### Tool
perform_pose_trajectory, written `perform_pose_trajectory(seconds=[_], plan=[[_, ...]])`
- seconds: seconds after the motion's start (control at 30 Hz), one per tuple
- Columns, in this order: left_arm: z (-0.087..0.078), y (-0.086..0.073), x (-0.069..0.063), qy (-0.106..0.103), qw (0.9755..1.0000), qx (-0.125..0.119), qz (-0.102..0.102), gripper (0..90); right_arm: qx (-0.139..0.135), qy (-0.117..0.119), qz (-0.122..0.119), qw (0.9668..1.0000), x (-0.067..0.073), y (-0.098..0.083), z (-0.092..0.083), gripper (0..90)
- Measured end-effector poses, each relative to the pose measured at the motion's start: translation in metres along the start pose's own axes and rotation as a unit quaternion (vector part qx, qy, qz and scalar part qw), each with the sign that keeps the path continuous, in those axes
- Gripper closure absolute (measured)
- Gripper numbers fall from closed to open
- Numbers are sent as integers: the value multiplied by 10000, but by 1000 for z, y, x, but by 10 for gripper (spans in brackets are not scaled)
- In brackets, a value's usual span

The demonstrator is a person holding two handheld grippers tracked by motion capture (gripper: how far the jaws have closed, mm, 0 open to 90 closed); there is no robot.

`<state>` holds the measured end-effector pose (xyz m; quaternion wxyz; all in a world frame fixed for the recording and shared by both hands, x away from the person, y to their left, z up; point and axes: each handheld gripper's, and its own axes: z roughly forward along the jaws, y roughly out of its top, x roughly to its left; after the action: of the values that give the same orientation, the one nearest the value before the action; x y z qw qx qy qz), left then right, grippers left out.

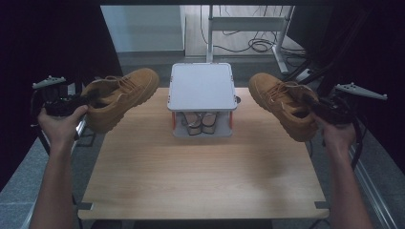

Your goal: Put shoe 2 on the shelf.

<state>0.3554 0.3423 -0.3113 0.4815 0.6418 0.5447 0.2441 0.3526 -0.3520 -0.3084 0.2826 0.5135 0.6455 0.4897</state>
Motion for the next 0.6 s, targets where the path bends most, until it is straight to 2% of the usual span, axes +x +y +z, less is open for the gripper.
perform_pose_trajectory(seconds=[0.23, 0.43, 0.6], plan=[[3, 10, -10, -53, 10000, -44, 49, 786, -125, 61, 9, 9999, 7, 8, 0, 783], [10, 17, -17, -175, 9998, -90, -1, 785, -183, 93, -5, 9998, 15, 15, 2, 783], [13, 22, -27, -176, 9997, -105, 101, 785, -234, 107, -8, 9997, 21, 21, 3, 782]])
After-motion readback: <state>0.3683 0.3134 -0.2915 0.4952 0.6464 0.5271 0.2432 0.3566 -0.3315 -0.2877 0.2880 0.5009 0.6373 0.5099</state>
